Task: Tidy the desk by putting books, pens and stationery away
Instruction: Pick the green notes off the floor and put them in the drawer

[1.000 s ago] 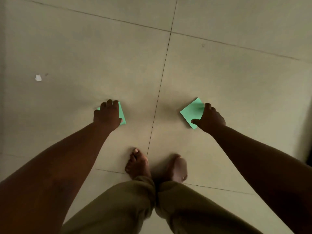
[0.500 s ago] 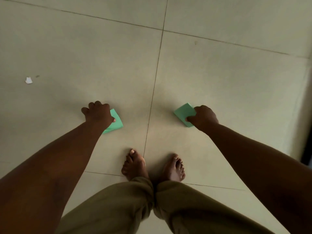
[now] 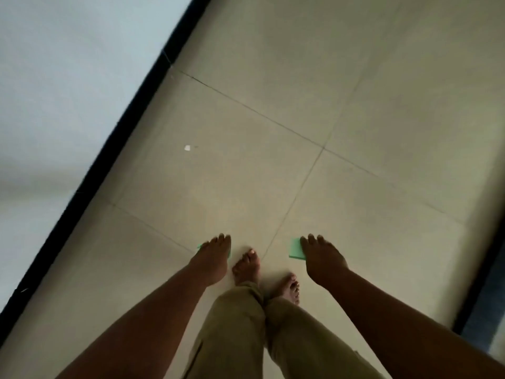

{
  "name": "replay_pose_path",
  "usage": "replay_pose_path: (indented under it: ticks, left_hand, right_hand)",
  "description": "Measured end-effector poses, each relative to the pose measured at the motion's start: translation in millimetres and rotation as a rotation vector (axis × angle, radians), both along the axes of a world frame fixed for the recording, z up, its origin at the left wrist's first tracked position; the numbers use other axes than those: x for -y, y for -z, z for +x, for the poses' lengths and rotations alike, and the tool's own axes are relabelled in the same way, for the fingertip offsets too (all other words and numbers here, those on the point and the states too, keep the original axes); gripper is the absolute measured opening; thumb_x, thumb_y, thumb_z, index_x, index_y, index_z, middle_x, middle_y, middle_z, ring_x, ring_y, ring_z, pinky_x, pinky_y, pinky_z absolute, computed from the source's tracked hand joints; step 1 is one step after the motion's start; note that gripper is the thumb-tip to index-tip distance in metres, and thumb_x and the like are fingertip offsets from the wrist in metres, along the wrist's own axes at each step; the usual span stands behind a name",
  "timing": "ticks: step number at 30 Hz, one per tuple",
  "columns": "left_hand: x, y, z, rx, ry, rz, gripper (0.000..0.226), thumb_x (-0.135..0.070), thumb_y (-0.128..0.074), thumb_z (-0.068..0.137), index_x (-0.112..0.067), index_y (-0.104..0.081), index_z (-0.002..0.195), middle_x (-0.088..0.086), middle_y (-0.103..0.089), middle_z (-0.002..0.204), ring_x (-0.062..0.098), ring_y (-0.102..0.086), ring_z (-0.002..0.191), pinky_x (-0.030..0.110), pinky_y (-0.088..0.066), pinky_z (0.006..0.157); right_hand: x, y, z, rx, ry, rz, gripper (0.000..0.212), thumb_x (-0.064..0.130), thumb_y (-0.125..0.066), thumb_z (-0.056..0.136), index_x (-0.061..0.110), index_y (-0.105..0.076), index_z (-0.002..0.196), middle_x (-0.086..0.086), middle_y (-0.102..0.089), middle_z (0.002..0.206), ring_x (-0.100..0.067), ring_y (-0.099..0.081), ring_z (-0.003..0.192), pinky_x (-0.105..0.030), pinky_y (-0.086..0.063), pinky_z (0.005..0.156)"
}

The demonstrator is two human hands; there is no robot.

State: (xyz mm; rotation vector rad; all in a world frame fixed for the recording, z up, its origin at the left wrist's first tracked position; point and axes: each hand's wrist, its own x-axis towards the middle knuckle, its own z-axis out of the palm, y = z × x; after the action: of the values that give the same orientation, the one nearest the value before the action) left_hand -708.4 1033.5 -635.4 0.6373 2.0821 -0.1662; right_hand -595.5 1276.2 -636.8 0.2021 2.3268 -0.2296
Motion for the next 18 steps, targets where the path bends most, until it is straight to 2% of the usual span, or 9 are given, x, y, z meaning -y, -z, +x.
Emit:
replay_pose_path:
  ticks: [5, 7, 8, 10, 12, 13, 15, 17, 18]
  left_hand:
    - [71.6, -110.7, 24.3, -0.011, -0.329, -0.025, 0.061, -0.006, -0.029, 0.096, -0.005, -0.005, 0.152, 0.015, -0.011, 0.160, 0.026, -0.016, 0.147, 0.038, -0.017, 0.119]
    - [90.8, -153.7, 41.6, -0.013, -0.487, -0.006, 0.059, -0.006, -0.027, 0.097, -0.005, -0.003, 0.151, 0.015, -0.005, 0.160, 0.024, -0.010, 0.148, 0.037, -0.012, 0.120]
    - [102.3, -178.6, 55.2, -0.029, -0.570, 0.008, 0.058, -0.006, -0.026, 0.098, -0.005, -0.002, 0.151, 0.014, -0.004, 0.160, 0.024, -0.008, 0.148, 0.035, -0.009, 0.120]
    - [128.3, -226.3, 89.6, -0.080, -0.736, 0.016, 0.057, -0.007, -0.025, 0.100, -0.007, -0.001, 0.152, 0.013, -0.002, 0.161, 0.022, -0.006, 0.148, 0.032, -0.006, 0.120]
    - [150.2, -262.6, 130.1, -0.098, -0.859, 0.014, 0.059, -0.006, -0.025, 0.099, -0.009, 0.000, 0.152, 0.011, 0.000, 0.161, 0.022, -0.004, 0.148, 0.032, -0.006, 0.120]
    - [161.6, -280.7, 155.1, -0.109, -0.904, 0.007, 0.060, -0.005, -0.025, 0.099, -0.009, 0.001, 0.152, 0.011, 0.001, 0.161, 0.023, -0.004, 0.148, 0.033, -0.006, 0.120]
    - [185.1, -315.5, 207.4, -0.153, -0.984, -0.027, 0.061, -0.008, -0.028, 0.098, -0.010, -0.001, 0.152, 0.011, -0.003, 0.161, 0.025, -0.008, 0.148, 0.036, -0.011, 0.120]
    - [205.2, -340.9, 253.8, -0.152, -1.086, -0.096, 0.062, -0.013, -0.034, 0.098, -0.010, -0.005, 0.152, 0.013, -0.010, 0.160, 0.028, -0.016, 0.146, 0.040, -0.019, 0.118]
    - [218.9, -350.5, 280.8, -0.160, -1.137, -0.130, 0.062, -0.013, -0.036, 0.098, -0.009, -0.007, 0.152, 0.014, -0.012, 0.159, 0.030, -0.019, 0.145, 0.043, -0.022, 0.117]
  right_hand:
    - [56.5, -103.0, -27.5, 0.020, -0.330, -0.033, 0.057, 0.012, -0.032, 0.095, 0.006, -0.013, 0.149, -0.017, -0.015, 0.157, -0.033, -0.015, 0.144, -0.041, -0.016, 0.117]
    - [79.2, -136.8, -31.6, -0.012, -0.452, -0.059, 0.058, 0.013, -0.035, 0.094, 0.006, -0.019, 0.148, -0.019, -0.021, 0.155, -0.035, -0.020, 0.143, -0.043, -0.019, 0.116]
    - [92.7, -154.5, -32.9, -0.078, -0.533, -0.066, 0.059, 0.017, -0.045, 0.090, 0.004, -0.030, 0.145, -0.021, -0.033, 0.150, -0.036, -0.031, 0.138, -0.044, -0.028, 0.113]
    - [123.9, -191.9, -35.4, -0.194, -0.696, -0.111, 0.063, 0.034, -0.077, 0.057, 0.007, -0.067, 0.114, -0.015, -0.069, 0.113, -0.034, -0.065, 0.104, -0.040, -0.055, 0.084]
    - [150.0, -216.2, -30.9, -0.287, -0.884, -0.162, 0.064, 0.040, -0.082, 0.022, 0.016, -0.077, 0.081, -0.004, -0.075, 0.079, -0.021, -0.072, 0.071, -0.030, -0.058, 0.056]
    - [168.1, -230.0, -28.0, -0.307, -0.981, -0.173, 0.060, 0.041, -0.079, 0.022, 0.018, -0.077, 0.077, -0.001, -0.074, 0.074, -0.018, -0.072, 0.067, -0.028, -0.058, 0.053]
    - [213.0, -264.5, -23.7, -0.396, -1.151, -0.209, 0.042, 0.041, -0.064, 0.043, 0.024, -0.074, 0.081, 0.006, -0.074, 0.073, -0.014, -0.072, 0.064, -0.025, -0.056, 0.052]
    - [253.9, -279.8, -11.1, -0.489, -1.310, -0.276, 0.026, 0.025, -0.039, 0.076, 0.023, -0.058, 0.094, 0.009, -0.074, 0.074, -0.011, -0.072, 0.063, -0.023, -0.054, 0.049]
    - [277.2, -291.2, 0.5, -0.449, -1.402, -0.283, 0.026, 0.021, -0.026, 0.088, 0.022, -0.050, 0.099, 0.008, -0.075, 0.078, -0.011, -0.072, 0.067, -0.024, -0.054, 0.051]
